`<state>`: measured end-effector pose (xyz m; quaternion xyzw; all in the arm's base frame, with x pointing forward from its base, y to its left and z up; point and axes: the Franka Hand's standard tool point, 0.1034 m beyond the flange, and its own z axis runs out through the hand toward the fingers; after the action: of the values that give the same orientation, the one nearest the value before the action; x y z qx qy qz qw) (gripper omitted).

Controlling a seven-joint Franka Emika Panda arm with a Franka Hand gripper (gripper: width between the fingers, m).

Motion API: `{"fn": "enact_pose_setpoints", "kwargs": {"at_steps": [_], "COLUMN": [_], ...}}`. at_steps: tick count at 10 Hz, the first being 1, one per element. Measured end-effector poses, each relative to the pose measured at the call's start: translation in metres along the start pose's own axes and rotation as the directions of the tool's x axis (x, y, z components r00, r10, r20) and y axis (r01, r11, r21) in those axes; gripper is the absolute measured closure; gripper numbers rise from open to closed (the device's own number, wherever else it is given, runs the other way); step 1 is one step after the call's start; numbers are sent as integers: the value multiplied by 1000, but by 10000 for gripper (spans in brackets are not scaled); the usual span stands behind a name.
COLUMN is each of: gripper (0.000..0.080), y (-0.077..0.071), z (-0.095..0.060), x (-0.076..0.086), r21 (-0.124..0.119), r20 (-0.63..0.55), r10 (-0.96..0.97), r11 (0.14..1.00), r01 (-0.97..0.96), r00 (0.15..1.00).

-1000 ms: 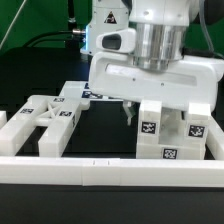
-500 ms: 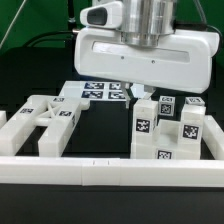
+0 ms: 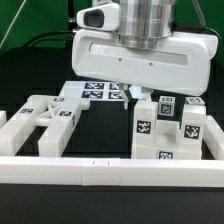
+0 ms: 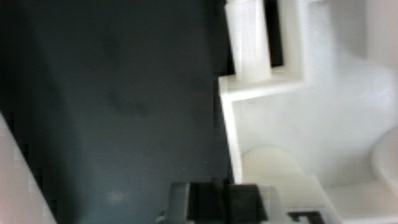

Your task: Assemble chair

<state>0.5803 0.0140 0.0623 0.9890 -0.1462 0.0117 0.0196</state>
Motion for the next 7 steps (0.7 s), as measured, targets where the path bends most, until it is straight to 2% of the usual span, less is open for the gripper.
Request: {"fn": "enact_pose_setpoints", "kwargs": {"at_steps": [1, 2, 3, 4, 5, 6, 7], "gripper": [718, 534, 399, 399, 226, 171, 171], "y": [0, 0, 0, 0, -1, -10, -16], "z": [0, 0, 0, 0, 1, 8, 16], "x": [3, 2, 2, 2, 1, -5, -12], "r21": [2, 2, 1, 1, 1, 7, 8], "r20": [-3, -2, -2, -2, -2, -26, -40], "r10": [-35, -27, -28, -29, -30, -48, -62], "r11": [999, 1000, 1000, 1000, 1000, 999, 998], "r01": [35, 27, 28, 29, 30, 48, 62], "r00": [999, 1000, 1000, 1000, 1000, 999, 997]}}
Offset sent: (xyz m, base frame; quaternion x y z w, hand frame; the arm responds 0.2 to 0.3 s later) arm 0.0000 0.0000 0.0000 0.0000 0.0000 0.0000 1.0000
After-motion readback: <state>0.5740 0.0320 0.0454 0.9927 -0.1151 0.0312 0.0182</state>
